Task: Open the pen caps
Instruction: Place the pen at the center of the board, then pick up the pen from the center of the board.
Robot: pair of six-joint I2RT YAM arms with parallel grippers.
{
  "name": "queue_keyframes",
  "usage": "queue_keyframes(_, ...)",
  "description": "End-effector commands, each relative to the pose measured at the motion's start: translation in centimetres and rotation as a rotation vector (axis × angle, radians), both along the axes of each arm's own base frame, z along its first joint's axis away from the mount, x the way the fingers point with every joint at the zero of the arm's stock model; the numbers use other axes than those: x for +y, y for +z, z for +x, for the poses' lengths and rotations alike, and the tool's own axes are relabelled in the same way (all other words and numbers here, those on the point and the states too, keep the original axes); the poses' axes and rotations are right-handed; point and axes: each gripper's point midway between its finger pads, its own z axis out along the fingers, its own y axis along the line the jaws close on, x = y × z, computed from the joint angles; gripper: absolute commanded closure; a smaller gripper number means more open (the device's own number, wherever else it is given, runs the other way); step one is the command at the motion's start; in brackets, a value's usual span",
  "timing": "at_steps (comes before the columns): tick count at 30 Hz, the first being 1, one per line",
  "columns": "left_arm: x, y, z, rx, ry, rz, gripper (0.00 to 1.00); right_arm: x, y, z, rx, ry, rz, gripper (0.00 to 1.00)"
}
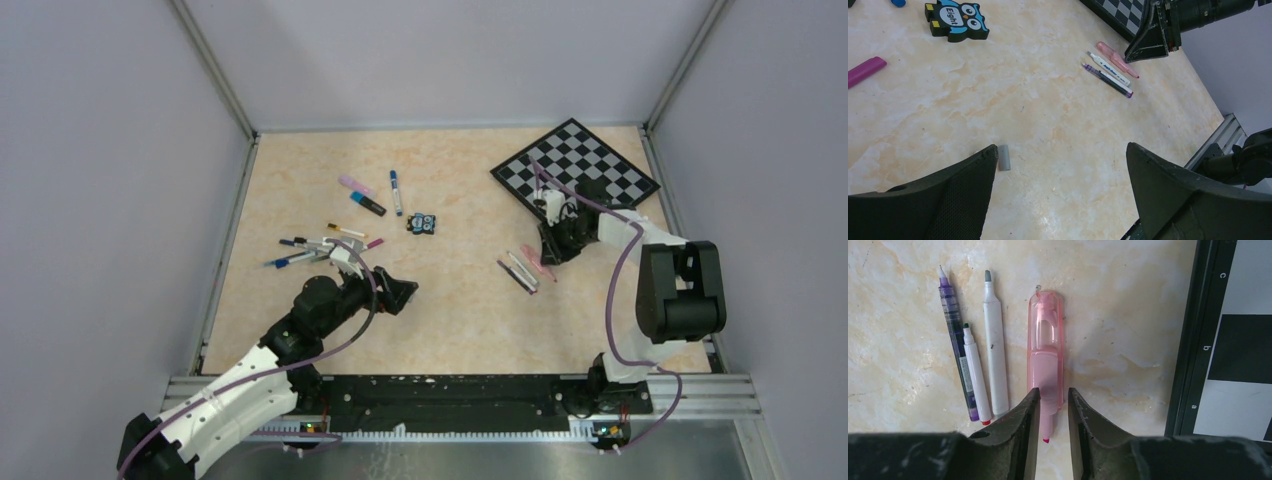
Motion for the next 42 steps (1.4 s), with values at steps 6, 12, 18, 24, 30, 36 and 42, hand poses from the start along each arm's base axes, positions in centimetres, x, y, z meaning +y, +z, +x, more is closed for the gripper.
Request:
queue_keyframes(6, -0.5, 3.0, 0.7, -0.077, -0.003, -0.043, 0.01, 1.0, 2.8, 1.2, -0.094, 0.061, 0.04, 0.69)
queue_keyframes(12, -0.7, 2.8, 2.2, -0.071, 0.016, 0.029, 0.01, 2.9, 6.7, 0.5, -0.194, 0.148, 0.152, 0.67)
queue_keyframes(18, -1.0, 1.2, 4.5, 0.0, 0.019, 0.119, 0.01, 4.0, 9.7, -0.1, -0.28, 0.193, 0.23, 0.62)
queue_keyframes(24, -0.9, 0.6, 8.0, 0.081, 0.024, 0.151, 0.01, 5.3, 12.3, -1.1, -0.332, 0.24, 0.316, 0.58)
queue_keyframes(30, 0.1, -0.2, 14.8, 0.213, 0.161, 0.171, 0.01, 5.8, 13.7, -1.6, -0.378, 0.253, 0.351, 0.56)
queue_keyframes(36, 2.3, -2.7, 21.7, 0.329, 0.303, 0.375, 0.01, 5.9, 14.1, -1.6, -0.391, 0.249, 0.36, 0.56)
queue_keyframes(42, 4.1, -5.8, 27.5, 0.374, 0.354, 0.578, 0.17, 5.7, 13.9, -1.4, -0.391, 0.235, 0.353, 0.56)
